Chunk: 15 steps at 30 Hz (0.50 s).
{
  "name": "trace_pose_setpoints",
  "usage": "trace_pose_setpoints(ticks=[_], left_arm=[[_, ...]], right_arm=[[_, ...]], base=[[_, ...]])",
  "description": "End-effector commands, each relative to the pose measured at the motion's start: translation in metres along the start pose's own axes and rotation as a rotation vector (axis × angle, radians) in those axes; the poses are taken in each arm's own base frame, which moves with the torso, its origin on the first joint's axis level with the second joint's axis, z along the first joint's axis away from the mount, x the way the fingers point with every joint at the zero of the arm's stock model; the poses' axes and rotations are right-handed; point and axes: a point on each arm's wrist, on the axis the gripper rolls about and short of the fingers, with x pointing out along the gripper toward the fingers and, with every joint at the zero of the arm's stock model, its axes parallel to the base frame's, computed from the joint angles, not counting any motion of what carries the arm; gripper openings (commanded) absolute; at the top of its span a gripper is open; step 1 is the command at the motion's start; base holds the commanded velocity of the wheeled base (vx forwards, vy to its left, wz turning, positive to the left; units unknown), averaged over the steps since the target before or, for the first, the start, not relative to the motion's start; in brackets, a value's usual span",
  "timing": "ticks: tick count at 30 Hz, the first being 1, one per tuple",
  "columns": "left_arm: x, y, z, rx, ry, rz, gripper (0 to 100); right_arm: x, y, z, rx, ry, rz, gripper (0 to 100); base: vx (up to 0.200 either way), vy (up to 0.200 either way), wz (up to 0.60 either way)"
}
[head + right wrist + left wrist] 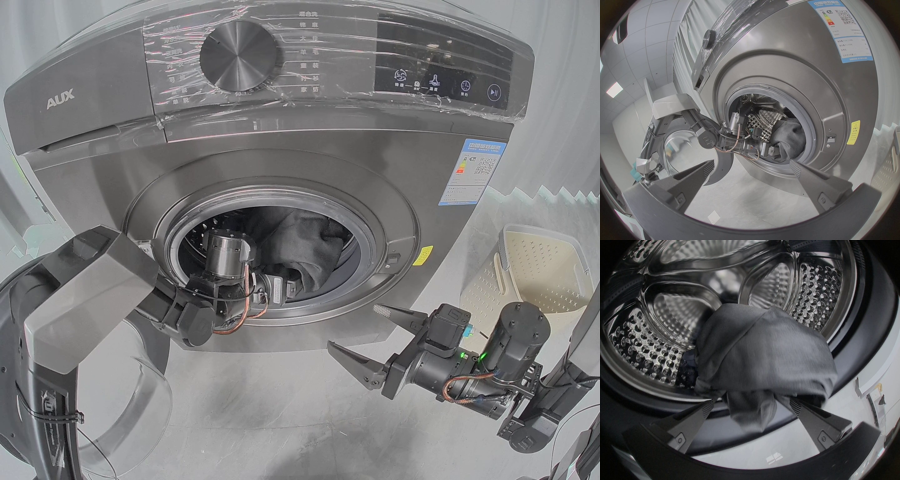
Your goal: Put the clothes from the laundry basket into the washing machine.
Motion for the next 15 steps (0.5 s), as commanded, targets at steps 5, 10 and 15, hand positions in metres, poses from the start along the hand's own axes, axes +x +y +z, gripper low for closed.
trace_pose_setpoints(ticks=[5, 10, 15], left_arm=[[-0.031, 0.0, 0.002, 0.013, 0.021, -0.042, 100], [-0.044, -0.009, 0.012, 0.004, -0.002, -0.132, 100], [-0.045, -0.012, 0.018, 0.004, -0.044, -0.194, 100]], right_arm=[[0.001, 0.0, 0.001, 0.001, -0.005, 0.002, 100], [0.001, 0.0, 0.001, 0.001, -0.005, 0.002, 100], [0.001, 0.0, 0.001, 0.003, -0.005, 0.0, 100]], base=[[0.0, 0.0, 0.0], [0.0, 0.0, 0.0], [0.0, 0.0, 0.0]])
